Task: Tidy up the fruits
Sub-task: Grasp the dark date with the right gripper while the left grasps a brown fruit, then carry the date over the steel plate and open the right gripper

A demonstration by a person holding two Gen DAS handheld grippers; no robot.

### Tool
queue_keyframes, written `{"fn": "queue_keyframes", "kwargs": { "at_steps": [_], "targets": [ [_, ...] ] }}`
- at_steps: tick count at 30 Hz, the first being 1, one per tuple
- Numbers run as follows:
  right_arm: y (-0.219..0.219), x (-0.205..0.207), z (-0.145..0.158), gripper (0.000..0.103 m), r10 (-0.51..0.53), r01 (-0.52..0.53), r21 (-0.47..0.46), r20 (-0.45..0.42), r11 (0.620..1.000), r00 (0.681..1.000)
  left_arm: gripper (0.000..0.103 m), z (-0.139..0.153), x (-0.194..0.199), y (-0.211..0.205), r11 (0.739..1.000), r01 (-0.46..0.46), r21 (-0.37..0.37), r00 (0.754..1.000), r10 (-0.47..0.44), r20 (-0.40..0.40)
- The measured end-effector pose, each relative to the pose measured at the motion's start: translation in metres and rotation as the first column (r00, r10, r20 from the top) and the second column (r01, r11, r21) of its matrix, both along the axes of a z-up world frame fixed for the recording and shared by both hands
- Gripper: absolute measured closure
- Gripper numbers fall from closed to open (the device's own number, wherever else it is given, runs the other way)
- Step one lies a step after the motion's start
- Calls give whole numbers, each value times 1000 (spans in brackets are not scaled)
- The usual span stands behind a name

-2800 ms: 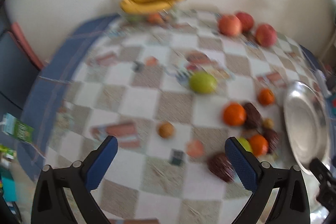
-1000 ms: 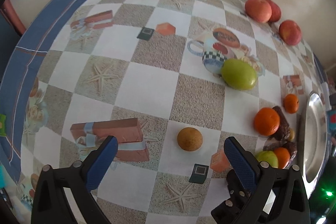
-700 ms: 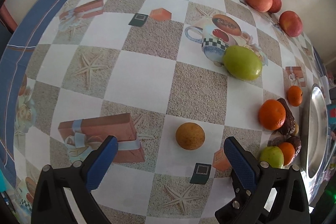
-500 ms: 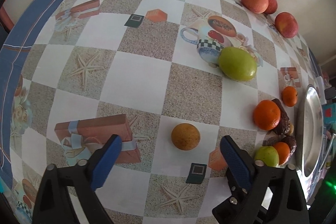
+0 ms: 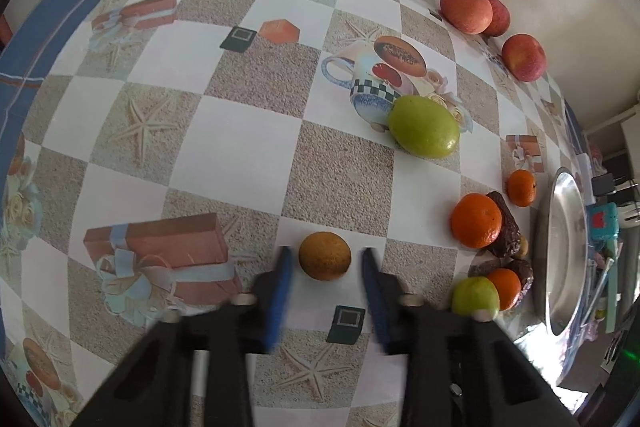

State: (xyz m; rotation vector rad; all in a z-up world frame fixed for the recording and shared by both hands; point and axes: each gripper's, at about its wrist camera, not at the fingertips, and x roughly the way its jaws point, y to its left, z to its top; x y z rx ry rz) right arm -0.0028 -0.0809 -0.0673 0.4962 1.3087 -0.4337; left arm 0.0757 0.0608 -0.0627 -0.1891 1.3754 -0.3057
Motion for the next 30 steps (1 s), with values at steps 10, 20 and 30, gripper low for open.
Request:
{"fn": "queue_keyframes", "kwargs": {
  "at_steps": [10, 20, 30],
  "targets": [
    [-3, -12, 36, 44, -22, 17, 56, 93, 998, 995, 74, 36, -9, 11, 997, -31, -70, 995, 38, 92],
    [-25, -10, 72, 44, 18, -21, 20, 148, 1000, 989, 74, 58, -16, -7, 997, -10, -70, 989, 20, 145],
    [-79, -6, 76, 44, 8, 1, -86, 100, 996, 995, 74, 67, -28, -52, 996, 66, -56, 986, -56, 160]
  ]
}}
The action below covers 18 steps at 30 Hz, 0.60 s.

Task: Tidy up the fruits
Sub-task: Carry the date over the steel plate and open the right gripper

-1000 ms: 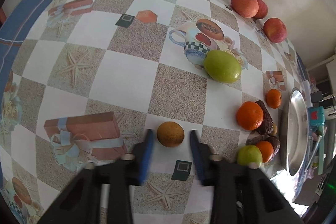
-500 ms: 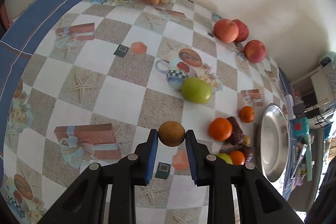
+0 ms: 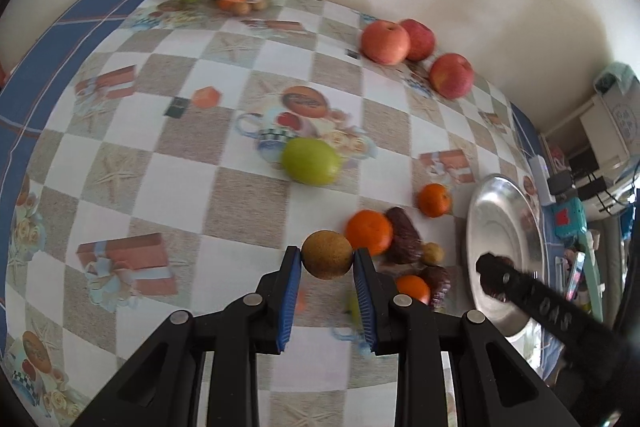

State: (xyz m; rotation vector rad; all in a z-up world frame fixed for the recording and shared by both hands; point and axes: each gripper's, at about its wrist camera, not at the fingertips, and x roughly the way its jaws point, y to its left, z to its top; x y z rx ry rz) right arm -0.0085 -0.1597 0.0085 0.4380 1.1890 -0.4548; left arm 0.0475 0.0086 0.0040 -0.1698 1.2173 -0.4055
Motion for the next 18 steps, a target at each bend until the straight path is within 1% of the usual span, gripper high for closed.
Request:
{"fn": "queue_keyframes", "kwargs": {
  "at_steps": [4, 6, 9, 12, 18],
  "targets": [
    [-38, -3, 1, 44, -67, 66, -8, -10, 998, 998, 74, 5, -8, -35, 997, 71, 12, 997, -72, 17],
    [-60, -6, 1, 44, -111, 111, -30, -19, 993, 994, 74, 8, -12, -54, 994, 112, 21, 993, -112, 31],
    [-87, -10, 2, 44, -164, 161, -83, -32, 983, 986, 74, 10, -21, -86, 981, 185, 53, 980, -189, 58],
    [-107, -14, 7, 44, -193, 189, -125, -21, 974, 981, 74, 9, -30, -115, 964, 252, 83, 963, -258, 77],
    [-136, -21, 21, 44, -221, 224, -115, 46, 968, 974, 74, 10, -41, -164, 935, 341, 98, 929, -352, 118]
  ]
}}
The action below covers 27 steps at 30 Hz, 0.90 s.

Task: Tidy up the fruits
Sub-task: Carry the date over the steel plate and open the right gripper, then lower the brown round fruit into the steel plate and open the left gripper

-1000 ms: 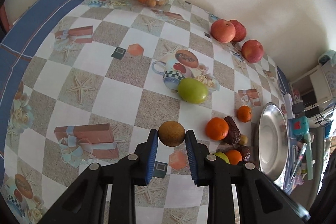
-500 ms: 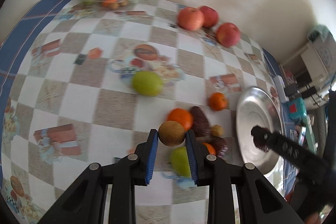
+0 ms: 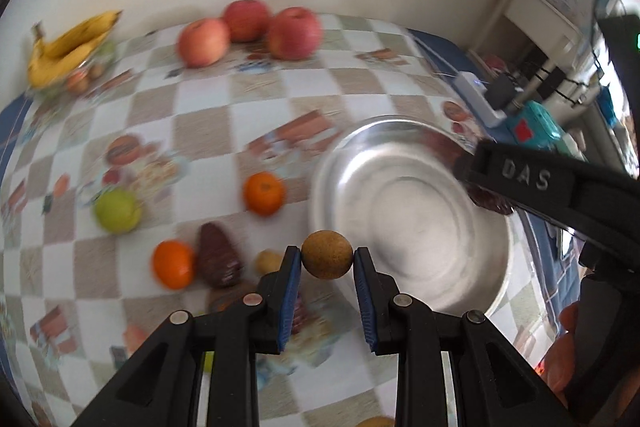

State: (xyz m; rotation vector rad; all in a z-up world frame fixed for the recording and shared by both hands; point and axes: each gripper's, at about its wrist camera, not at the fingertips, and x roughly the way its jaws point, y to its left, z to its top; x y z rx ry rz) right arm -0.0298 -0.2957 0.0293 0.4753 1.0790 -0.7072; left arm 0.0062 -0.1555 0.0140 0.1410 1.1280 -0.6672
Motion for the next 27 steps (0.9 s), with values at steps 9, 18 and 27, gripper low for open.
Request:
{"fn": "queue_keyframes", "kwargs": {
  "at_steps": [9, 18, 27],
  "targets": [
    [2, 1, 22, 44, 45, -41, -117, 35, 992, 998, 53, -3, -4, -17, 999, 36, 6, 999, -36, 15],
    [11, 4, 28, 44, 90, -83, -144, 37, 986, 995, 28, -11, 22, 25, 988, -150, 41, 987, 151, -47],
    [20, 9, 14, 44, 129, -127, -93, 16, 987, 991, 0, -8, 55, 118, 872, -468, 144, 883, 469, 29]
  ]
}}
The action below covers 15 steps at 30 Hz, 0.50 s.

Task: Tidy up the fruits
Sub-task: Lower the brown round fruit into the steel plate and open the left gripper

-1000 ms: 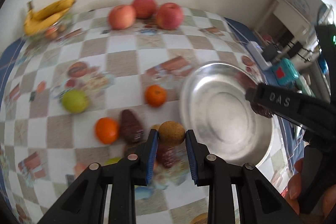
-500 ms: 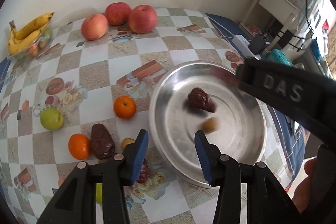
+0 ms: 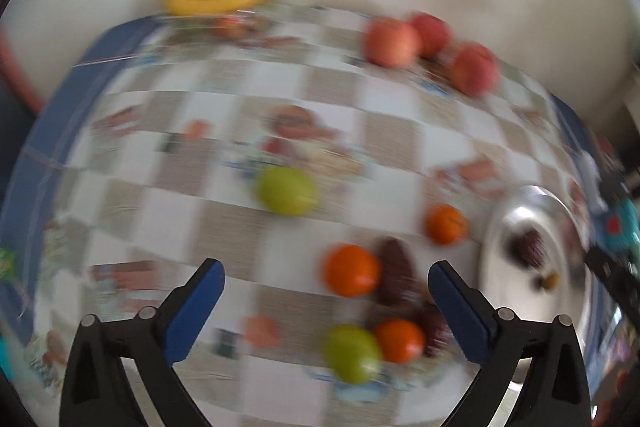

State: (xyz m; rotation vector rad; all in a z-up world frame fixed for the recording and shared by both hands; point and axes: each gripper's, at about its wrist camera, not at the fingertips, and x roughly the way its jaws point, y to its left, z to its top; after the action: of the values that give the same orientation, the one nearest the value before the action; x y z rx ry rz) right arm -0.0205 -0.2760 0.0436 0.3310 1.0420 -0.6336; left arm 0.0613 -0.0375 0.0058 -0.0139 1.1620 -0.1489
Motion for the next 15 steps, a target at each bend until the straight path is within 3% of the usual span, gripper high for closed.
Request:
{"fn": "queue_keyframes", "kwargs": {
  "at_steps": [7, 15],
  "targets": [
    [36, 10, -4, 44, 120, -120, 1, -22, 993, 993, 0, 13, 15, 70, 980, -197, 13, 980, 196, 44],
    [94, 21, -3, 44, 324, -324, 39, -4, 945, 946, 0, 21, 15, 91, 977, -214, 16, 975, 212, 69]
  ]
}}
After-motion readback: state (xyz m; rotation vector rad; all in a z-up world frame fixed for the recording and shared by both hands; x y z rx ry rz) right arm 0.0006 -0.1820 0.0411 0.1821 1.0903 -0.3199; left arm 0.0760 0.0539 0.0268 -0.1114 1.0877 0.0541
